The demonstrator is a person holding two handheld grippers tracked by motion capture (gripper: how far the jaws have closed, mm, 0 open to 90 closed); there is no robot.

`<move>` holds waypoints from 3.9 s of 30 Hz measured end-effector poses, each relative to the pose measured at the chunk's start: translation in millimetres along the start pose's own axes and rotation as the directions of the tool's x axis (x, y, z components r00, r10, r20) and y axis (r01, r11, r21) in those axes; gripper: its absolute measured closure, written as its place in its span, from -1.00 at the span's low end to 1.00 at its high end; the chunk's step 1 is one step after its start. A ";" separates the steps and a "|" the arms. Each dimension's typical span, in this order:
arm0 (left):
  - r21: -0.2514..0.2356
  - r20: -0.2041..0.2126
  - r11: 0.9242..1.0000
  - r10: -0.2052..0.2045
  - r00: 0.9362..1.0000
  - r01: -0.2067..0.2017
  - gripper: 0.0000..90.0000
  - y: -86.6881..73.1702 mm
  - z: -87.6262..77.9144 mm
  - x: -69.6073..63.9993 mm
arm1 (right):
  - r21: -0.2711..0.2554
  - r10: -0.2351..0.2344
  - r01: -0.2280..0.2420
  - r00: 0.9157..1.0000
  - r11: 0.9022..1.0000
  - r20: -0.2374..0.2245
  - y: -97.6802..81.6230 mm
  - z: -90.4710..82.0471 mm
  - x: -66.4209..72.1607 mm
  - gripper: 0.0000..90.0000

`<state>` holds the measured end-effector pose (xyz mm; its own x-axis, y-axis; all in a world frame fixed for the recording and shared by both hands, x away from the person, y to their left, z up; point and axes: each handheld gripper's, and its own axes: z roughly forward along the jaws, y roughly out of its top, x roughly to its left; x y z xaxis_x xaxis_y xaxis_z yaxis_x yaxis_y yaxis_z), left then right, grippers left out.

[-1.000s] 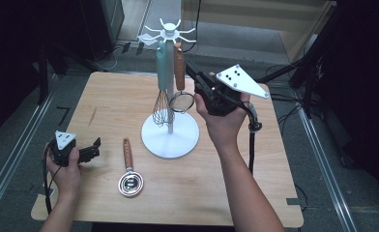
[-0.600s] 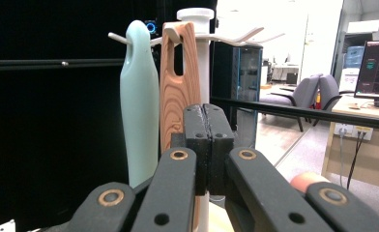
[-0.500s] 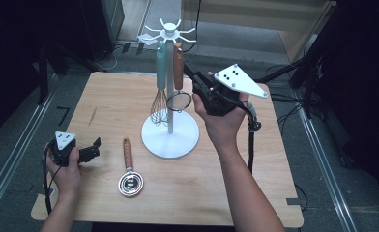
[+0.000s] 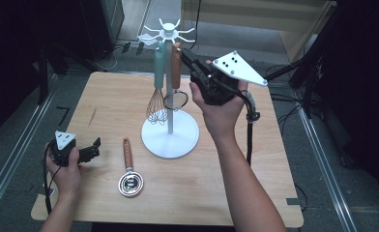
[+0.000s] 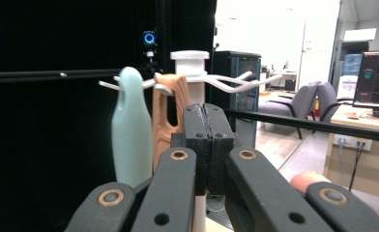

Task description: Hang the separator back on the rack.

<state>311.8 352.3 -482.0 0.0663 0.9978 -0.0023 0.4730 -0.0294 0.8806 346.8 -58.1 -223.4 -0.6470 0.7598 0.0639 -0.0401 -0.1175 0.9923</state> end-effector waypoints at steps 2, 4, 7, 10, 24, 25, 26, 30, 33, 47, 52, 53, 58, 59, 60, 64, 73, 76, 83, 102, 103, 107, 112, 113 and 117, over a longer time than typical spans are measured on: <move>0.002 0.000 1.000 0.002 1.000 -0.002 -1.00 0.1 -0.1 -0.2 | -0.001 -0.002 0.002 1.000 1.000 -0.007 0.1 -0.2 2.0 1.00; 0.002 0.001 1.000 0.002 1.000 -0.002 -1.00 0.1 -0.2 -0.2 | 0.001 -0.009 0.009 1.000 1.000 -0.013 0.1 0.0 4.9 1.00; 0.005 0.001 1.000 0.002 1.000 -0.002 -1.00 0.2 -0.3 -0.2 | 0.000 -0.012 0.012 1.000 1.000 -0.028 0.8 1.0 8.2 1.00; 0.000 0.000 1.000 0.001 1.000 -0.001 -1.00 0.0 0.0 0.0 | -0.005 -0.028 0.028 0.999 1.000 -0.030 2.3 1.5 12.0 1.00; 0.001 0.001 1.000 0.001 1.000 -0.001 -1.00 0.1 -0.1 -0.1 | -0.017 -0.025 0.026 0.998 1.000 0.060 10.0 6.3 3.7 1.00; 0.002 0.001 1.000 0.001 1.000 -0.001 -1.00 0.1 -0.2 -0.1 | -0.013 -0.028 0.029 0.998 1.000 0.059 9.5 7.4 3.5 1.00; -0.001 0.002 1.000 0.001 1.000 -0.001 -1.00 0.0 -0.1 0.0 | -0.008 -0.030 0.031 0.998 0.999 0.060 8.9 8.0 3.3 1.00; -0.001 0.002 1.000 0.001 1.000 -0.001 -1.00 0.0 0.0 0.1 | -0.002 -0.032 0.032 0.998 0.999 0.057 7.2 9.1 1.9 1.00; 0.004 0.002 1.000 0.001 1.000 -0.001 -1.00 0.2 -0.2 0.2 | -0.001 -0.039 0.039 0.998 0.999 0.041 7.1 9.4 4.4 1.00; 0.002 0.003 1.000 0.002 1.000 -0.002 -1.00 0.1 -0.1 0.0 | 0.001 -0.044 0.044 0.999 0.999 -0.018 6.4 12.1 18.0 1.00; 0.001 0.003 1.000 0.001 1.000 -0.001 -1.00 0.0 -0.1 0.1 | 0.000 -0.042 0.042 0.999 0.999 -0.030 5.8 15.6 24.7 1.00; 0.001 0.004 1.000 0.001 1.000 -0.001 -1.00 0.0 -0.1 0.2 | -0.004 -0.044 0.044 0.999 0.999 -0.032 5.5 16.9 26.1 1.00; 0.000 0.004 1.000 0.001 1.000 -0.001 -1.00 0.0 -0.1 0.1 | -0.004 -0.045 0.045 0.998 0.999 -0.040 4.8 20.9 33.6 1.00; 0.000 0.003 1.000 0.000 1.000 0.000 -1.00 0.0 -0.1 0.1 | -0.003 -0.050 0.050 0.998 0.999 -0.040 4.6 22.1 35.6 1.00; 0.000 0.004 1.000 0.000 1.000 0.000 -1.00 0.0 -0.1 0.2 | -0.005 -0.058 0.058 0.998 0.998 -0.037 4.5 22.9 36.3 1.00; 0.001 0.004 1.000 0.000 1.000 0.000 -1.00 0.1 -0.2 0.1 | -0.001 -0.060 0.060 0.997 0.998 -0.040 3.8 26.8 41.3 1.00; -0.001 0.010 1.000 -0.003 1.000 0.003 -1.00 -0.1 -0.3 0.5 | 0.007 -0.069 0.069 0.996 0.998 -0.049 0.9 37.8 51.5 1.00; 0.000 0.010 1.000 -0.004 1.000 0.004 -1.00 0.0 -0.3 0.4 | 0.011 -0.082 0.083 0.995 0.996 -0.054 0.0 41.8 54.5 1.00; 0.005 0.012 1.000 -0.006 1.000 0.006 -1.00 0.0 -0.8 1.1 | 0.015 -0.086 0.087 0.995 0.996 -0.058 -3.7 40.7 55.4 1.00; 0.000 0.009 1.000 -0.003 1.000 0.003 -1.00 -0.2 -0.2 0.2 | -0.039 -0.067 0.067 0.998 0.997 0.005 6.6 14.6 36.1 1.00; 0.000 0.010 1.000 -0.002 1.000 0.002 -1.00 -0.2 -0.2 0.3 | -0.047 -0.063 0.063 0.998 0.997 0.005 8.3 14.9 36.4 1.00; -0.002 0.009 1.000 -0.005 1.000 0.005 -1.00 -0.2 -0.1 0.1 | -0.042 -0.066 0.066 0.998 0.997 -0.007 9.9 18.3 39.3 1.00; -0.001 0.010 1.000 -0.004 1.000 0.004 -1.00 -0.2 -0.1 0.2 | -0.029 -0.079 0.078 0.997 0.996 -0.025 8.9 23.9 45.9 1.00; -0.001 0.011 1.000 -0.004 1.000 0.004 -1.00 -0.1 -0.1 0.3 | -0.028 -0.081 0.080 0.996 0.996 -0.028 8.7 25.3 47.6 1.00; 0.002 0.013 1.000 -0.003 1.000 0.003 -1.00 -0.1 -0.4 0.5 | -0.018 -0.085 0.084 0.996 0.996 -0.035 8.0 30.5 50.8 1.00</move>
<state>311.5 352.8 -481.9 0.0762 0.9970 -0.0111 0.4746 -0.0265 0.8798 336.9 -0.9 -208.9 -0.6679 0.7439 -0.0241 -0.1080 -0.0648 0.9920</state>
